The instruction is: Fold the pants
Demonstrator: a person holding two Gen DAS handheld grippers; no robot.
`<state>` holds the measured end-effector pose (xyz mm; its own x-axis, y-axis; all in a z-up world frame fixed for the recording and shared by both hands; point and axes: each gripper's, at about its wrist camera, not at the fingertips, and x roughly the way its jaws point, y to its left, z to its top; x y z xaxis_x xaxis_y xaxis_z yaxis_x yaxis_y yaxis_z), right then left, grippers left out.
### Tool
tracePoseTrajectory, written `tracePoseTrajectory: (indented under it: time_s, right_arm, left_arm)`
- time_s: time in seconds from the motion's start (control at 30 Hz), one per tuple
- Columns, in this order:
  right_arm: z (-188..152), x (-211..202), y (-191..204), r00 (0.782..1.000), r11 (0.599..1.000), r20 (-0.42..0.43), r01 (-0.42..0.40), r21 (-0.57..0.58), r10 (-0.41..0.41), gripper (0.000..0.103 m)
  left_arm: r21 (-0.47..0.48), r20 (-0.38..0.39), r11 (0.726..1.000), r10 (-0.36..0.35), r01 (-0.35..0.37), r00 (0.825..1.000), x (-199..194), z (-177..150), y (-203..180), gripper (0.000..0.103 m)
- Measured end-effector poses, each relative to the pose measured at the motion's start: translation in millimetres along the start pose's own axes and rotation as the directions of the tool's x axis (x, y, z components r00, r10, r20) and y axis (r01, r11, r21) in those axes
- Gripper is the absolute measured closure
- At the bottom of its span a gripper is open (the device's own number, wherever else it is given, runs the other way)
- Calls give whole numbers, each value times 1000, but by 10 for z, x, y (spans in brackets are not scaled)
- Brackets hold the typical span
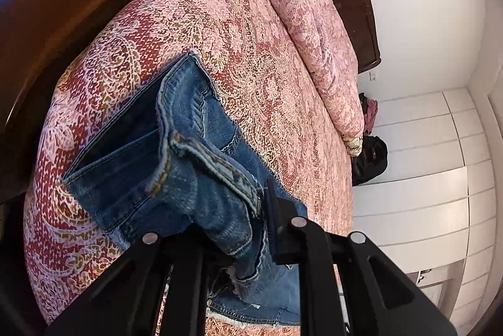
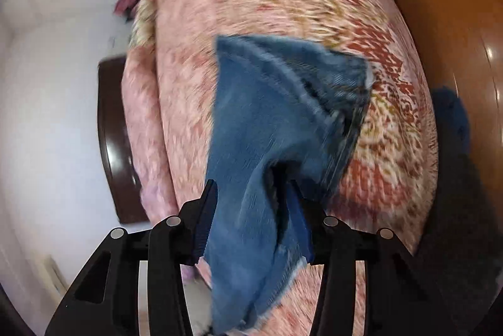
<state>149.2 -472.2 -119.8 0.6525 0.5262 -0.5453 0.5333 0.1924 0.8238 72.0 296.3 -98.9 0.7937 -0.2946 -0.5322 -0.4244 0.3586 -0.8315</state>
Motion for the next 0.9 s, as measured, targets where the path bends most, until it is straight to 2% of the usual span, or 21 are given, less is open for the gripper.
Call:
tracePoseTrajectory:
  time_s: [0.03, 0.07, 0.1, 0.13, 0.17, 0.23, 0.27, 0.3, 0.33, 0.37, 0.4, 0.43, 0.47, 0.5, 0.53, 0.57, 0.6, 0.63, 0.8, 0.83, 0.9]
  right_arm:
    - [41, 66, -31, 1000, 999, 4, 26, 19, -26, 70]
    - [53, 107, -39, 1000, 1000, 2, 19, 23, -19, 76]
    - [65, 144, -5, 1000, 1000, 0, 6, 3, -6, 92]
    - [68, 157, 105, 1000, 998, 14, 14, -57, -13, 99]
    - [61, 178, 220, 1000, 995, 13, -4, -95, 5, 101]
    - [45, 147, 525, 995, 981, 5, -96, -168, 98, 101]
    - [17, 60, 711, 984, 960, 0, -177, -219, 181, 101]
    - [-10, -65, 915, 961, 923, 1, -265, -278, 276, 102]
    - [-102, -215, 1122, 948, 876, -7, -296, -380, 317, 102]
    - [-154, -278, 1175, 946, 855, -8, -297, -426, 325, 102]
    - [-189, -335, 1125, 955, 851, -3, -265, -454, 296, 102]
    - [-179, -337, 1013, 969, 866, -3, -224, -447, 249, 102]
    - [-131, -291, 769, 990, 898, 8, -125, -421, 141, 102]
    - [-94, -247, 572, 999, 911, 15, -40, -411, 50, 102]
    - [-89, -195, 337, 998, 912, 10, 59, -406, -60, 102]
    - [-94, -169, 147, 992, 912, 6, 119, -392, -127, 102]
    - [-97, -170, -13, 989, 922, -4, 134, -362, -145, 102]
    - [-101, -200, -134, 994, 937, -3, 103, -333, -110, 102]
    - [-135, -124, -45, 993, 938, 7, 117, -327, -121, 102]
    - [-137, -158, -48, 993, 939, 2, 116, -323, -122, 102]
    - [-105, -151, 27, 993, 937, -7, 113, -332, -122, 102]
  left_arm:
    - [0, -6, 1000, 2, -2, 1000, 3, 18, -4, 91]
    - [0, -11, 1000, 5, -5, 1000, 14, 39, -7, 91]
    - [3, -17, 1000, 6, -6, 1000, 17, 51, -12, 91]
    - [12, -20, 1000, 14, -14, 1000, 31, 85, -34, 91]
    - [19, -22, 1000, 18, -17, 1000, 60, 114, -59, 91]
    - [53, -14, 999, 12, -11, 1000, 72, 188, -157, 91]
    - [75, 2, 997, -15, 14, 1000, 50, 213, -224, 92]
    - [118, 35, 990, -80, 76, 996, -9, 225, -329, 93]
    - [167, 65, 981, -113, 101, 991, -64, 213, -396, 93]
    - [244, 105, 964, -137, 108, 985, -139, 179, -467, 93]
    - [300, 125, 949, -144, 101, 982, -191, 143, -479, 92]
    - [313, 115, 946, -122, 81, 986, -205, 117, -393, 92]
    - [283, 88, 958, -73, 45, 993, -180, 102, -221, 92]
    - [257, 63, 966, -11, -5, 998, -146, 82, -55, 92]
    - [242, 35, 968, 50, -58, 998, -125, 53, 92, 92]
    - [234, 14, 969, 84, -85, 996, -120, 15, 202, 92]
    - [230, 5, 968, 97, -96, 995, -138, -22, 281, 92]
    - [217, -3, 972, 91, -89, 996, -172, -55, 348, 92]
    - [175, 23, 984, 18, -22, 1000, -271, -85, 379, 91]
    - [149, 27, 989, -17, 12, 1000, -288, -89, 384, 88]
    - [95, 51, 991, -97, 92, 994, -322, -124, 414, 61]
